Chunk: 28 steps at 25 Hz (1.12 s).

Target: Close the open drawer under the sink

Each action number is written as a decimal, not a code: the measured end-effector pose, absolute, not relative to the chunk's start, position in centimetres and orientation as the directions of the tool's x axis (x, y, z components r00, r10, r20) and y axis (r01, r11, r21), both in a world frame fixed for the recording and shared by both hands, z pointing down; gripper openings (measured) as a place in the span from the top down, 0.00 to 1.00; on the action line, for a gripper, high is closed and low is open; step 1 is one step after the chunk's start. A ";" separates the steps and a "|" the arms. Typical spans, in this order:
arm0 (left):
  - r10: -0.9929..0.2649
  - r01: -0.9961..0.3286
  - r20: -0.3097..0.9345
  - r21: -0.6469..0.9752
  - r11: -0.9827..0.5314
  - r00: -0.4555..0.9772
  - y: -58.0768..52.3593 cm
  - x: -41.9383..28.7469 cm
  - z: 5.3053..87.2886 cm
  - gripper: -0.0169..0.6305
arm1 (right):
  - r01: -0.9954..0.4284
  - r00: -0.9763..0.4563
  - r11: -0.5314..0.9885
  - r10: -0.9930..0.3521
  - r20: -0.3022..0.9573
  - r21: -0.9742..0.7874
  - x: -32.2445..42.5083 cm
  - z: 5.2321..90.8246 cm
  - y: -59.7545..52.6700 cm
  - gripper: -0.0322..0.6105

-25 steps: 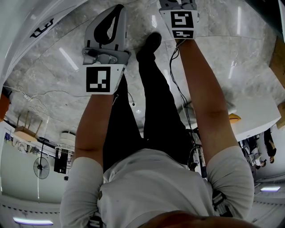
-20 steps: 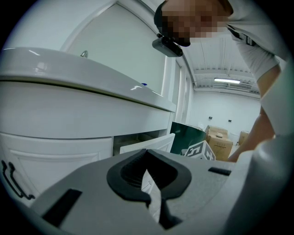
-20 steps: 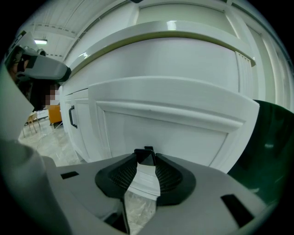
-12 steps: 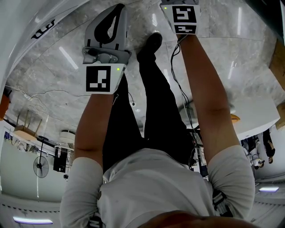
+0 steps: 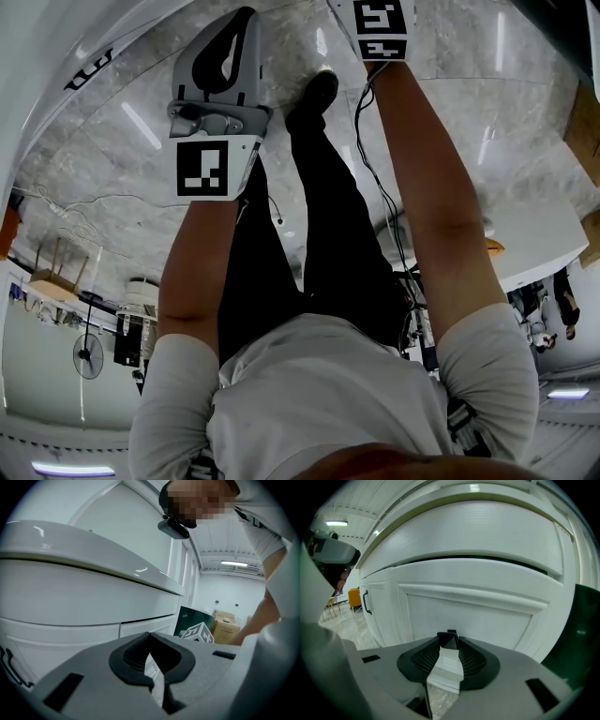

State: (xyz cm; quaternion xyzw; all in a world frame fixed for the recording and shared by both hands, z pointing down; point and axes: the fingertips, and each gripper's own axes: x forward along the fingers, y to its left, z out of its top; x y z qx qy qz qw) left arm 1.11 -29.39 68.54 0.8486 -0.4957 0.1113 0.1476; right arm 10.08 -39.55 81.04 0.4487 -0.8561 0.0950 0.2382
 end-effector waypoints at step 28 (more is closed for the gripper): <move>-0.783 -0.824 0.258 0.156 -0.544 0.566 -24.6 -1.8 53.5 0.96 | -0.878 -0.441 0.479 -0.816 0.374 0.010 10.5 61.2 -28.5 0.64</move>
